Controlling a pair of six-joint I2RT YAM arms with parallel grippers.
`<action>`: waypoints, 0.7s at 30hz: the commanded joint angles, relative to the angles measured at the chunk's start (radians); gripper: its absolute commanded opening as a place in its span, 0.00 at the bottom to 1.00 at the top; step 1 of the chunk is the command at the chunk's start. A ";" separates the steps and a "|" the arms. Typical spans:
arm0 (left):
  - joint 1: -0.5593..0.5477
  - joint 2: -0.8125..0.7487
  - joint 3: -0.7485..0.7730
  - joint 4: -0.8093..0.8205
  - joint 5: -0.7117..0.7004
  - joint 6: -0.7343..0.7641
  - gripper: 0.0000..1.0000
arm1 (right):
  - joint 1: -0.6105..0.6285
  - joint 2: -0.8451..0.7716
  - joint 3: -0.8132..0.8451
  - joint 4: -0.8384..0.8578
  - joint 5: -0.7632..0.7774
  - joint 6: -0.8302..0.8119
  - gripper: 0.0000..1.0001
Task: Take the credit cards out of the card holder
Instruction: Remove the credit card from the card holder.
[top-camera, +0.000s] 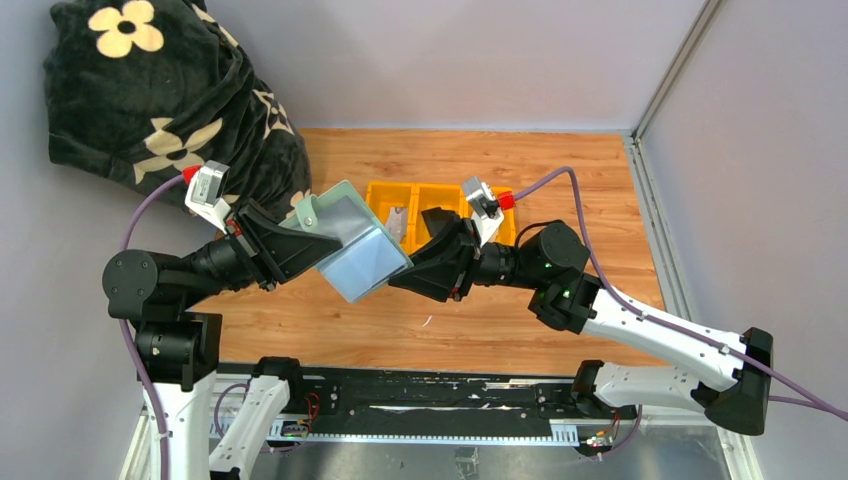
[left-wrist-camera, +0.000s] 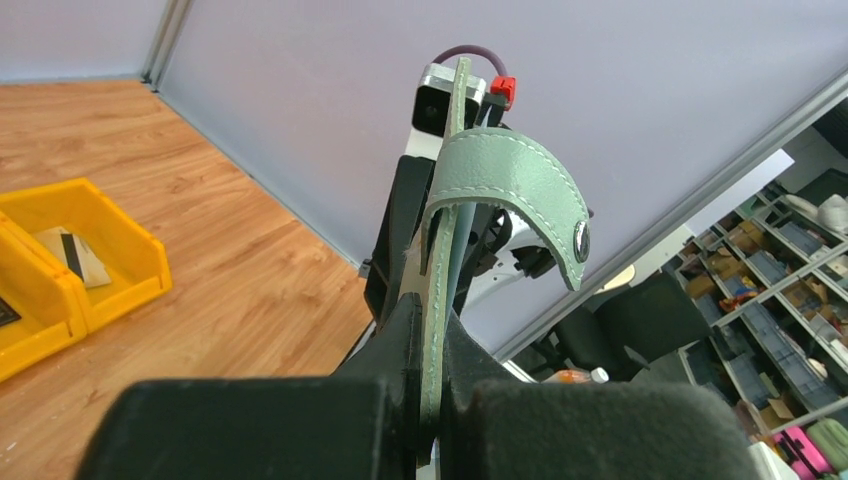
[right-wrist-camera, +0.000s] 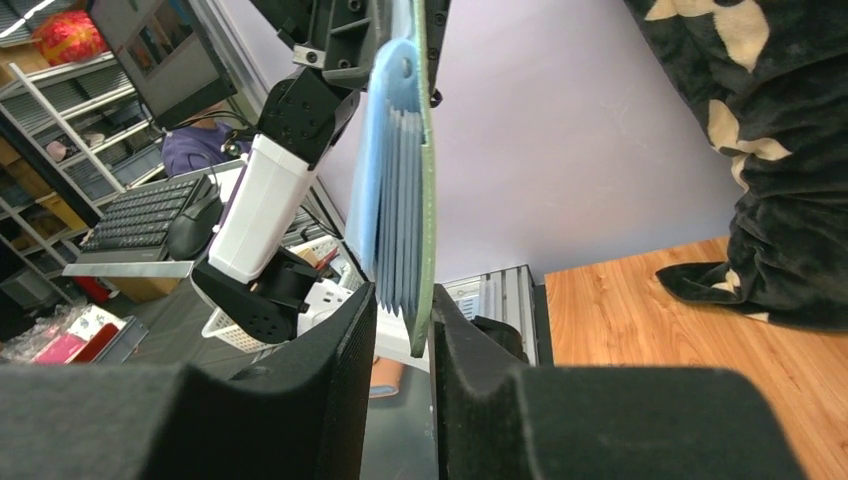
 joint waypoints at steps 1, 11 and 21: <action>-0.004 0.002 0.027 0.031 0.007 -0.026 0.00 | 0.009 -0.014 0.007 -0.007 0.073 -0.007 0.27; -0.004 0.000 0.030 0.036 0.010 -0.031 0.00 | 0.002 0.001 0.013 0.000 0.146 0.018 0.23; -0.004 -0.001 0.027 0.020 0.011 -0.004 0.00 | 0.002 0.038 0.054 -0.016 0.188 0.077 0.48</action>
